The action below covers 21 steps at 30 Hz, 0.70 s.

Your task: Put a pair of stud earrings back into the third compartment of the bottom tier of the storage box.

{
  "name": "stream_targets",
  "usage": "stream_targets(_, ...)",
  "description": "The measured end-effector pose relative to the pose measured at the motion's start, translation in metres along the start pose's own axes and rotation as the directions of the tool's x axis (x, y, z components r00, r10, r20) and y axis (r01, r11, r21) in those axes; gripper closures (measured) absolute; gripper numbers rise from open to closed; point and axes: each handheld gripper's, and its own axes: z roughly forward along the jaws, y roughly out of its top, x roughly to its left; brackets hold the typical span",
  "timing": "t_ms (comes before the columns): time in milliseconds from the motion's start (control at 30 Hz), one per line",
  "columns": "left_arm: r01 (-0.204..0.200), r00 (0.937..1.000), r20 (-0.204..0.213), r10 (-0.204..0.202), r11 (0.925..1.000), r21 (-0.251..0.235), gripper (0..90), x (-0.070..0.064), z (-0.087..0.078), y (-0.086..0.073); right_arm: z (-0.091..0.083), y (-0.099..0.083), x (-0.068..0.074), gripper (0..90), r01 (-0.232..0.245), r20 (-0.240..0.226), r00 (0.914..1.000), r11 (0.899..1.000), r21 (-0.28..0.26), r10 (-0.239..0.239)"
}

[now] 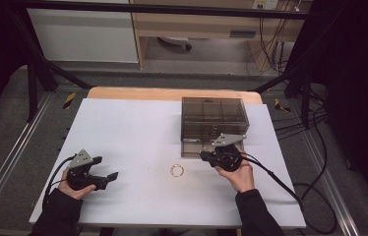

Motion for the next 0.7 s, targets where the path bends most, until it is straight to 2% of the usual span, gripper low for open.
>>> stream_targets(700, 0.0, 1.0, -0.001, 0.0, 1.0, 0.0, 6.4, 0.0, 0.0, 0.0, -0.014, -0.011, -0.027, 86.1, -0.052, 0.069, 0.9962, 0.999, -0.01, 0.053)
